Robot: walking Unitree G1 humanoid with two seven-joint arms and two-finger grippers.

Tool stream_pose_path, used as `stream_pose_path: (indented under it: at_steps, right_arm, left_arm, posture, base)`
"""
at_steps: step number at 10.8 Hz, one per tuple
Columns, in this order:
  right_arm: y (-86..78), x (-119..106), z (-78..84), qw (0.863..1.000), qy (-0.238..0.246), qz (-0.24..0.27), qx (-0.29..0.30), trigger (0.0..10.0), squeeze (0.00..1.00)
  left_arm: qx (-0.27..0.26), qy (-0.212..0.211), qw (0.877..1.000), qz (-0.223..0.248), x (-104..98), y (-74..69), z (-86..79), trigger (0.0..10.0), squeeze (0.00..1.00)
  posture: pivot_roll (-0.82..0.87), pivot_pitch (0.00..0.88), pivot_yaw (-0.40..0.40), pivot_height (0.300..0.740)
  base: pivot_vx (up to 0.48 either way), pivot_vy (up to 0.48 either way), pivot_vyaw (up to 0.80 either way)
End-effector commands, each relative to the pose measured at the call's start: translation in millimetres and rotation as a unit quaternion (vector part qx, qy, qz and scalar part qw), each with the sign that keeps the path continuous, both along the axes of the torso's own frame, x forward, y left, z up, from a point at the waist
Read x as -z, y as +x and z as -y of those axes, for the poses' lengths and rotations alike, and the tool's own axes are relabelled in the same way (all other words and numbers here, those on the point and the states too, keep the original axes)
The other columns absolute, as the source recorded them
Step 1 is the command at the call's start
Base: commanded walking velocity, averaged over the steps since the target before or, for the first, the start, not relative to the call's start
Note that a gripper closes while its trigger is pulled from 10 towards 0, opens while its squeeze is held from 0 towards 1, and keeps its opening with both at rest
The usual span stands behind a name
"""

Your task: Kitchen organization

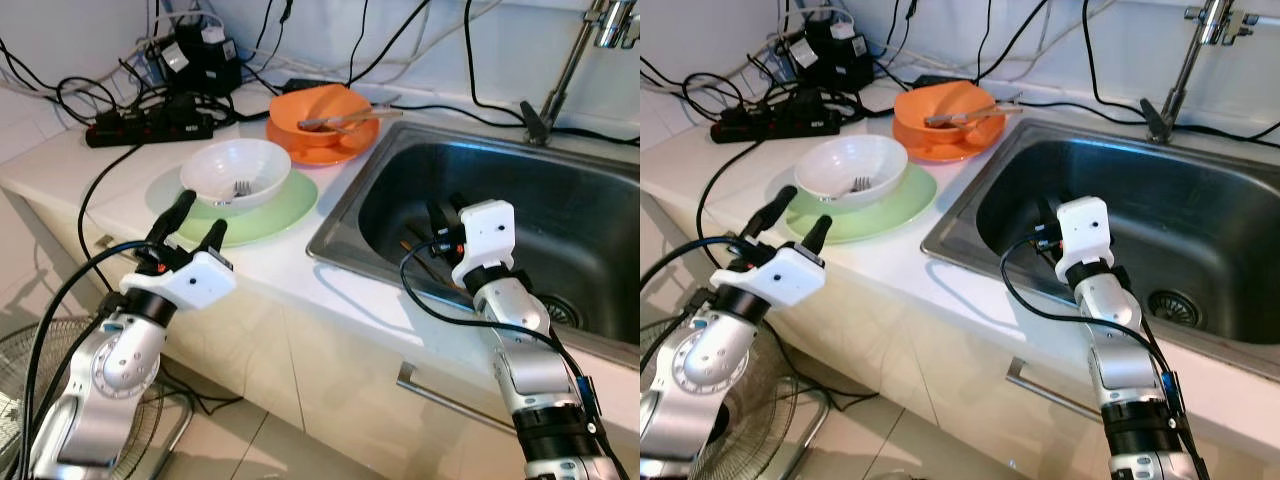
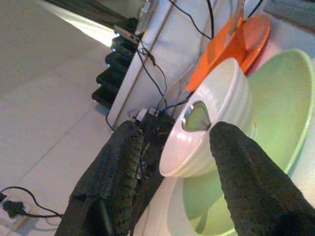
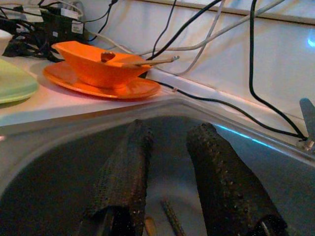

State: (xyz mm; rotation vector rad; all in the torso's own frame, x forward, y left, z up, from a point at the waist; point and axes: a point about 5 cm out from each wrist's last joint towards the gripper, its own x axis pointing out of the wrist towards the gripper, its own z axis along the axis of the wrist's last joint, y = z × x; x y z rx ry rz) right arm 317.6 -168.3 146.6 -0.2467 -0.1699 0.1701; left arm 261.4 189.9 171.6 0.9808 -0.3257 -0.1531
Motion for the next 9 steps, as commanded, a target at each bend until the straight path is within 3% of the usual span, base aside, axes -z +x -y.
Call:
stream_pose_path:
  at_steps: [1,9]
  right_arm:
    - [1.2,-6.1,-3.5,1.0,0.001,0.014,-0.007,10.0,0.0]
    - [1.3,-7.9,-4.1,1.0,0.004,0.018,-0.002,10.0,0.0]
  left_arm:
    - [0.004,0.01,1.0,-0.002,-0.5,3.9,0.0,10.0,0.0]
    - [0.01,0.003,1.0,-0.001,-1.6,33.1,6.3,10.0,0.0]
  posture:
    - [0.11,0.0,0.072,0.74]
    - [0.08,0.0,0.083,0.74]
  base:
    - [0.0,0.0,0.0]
    - [0.0,0.0,0.0]
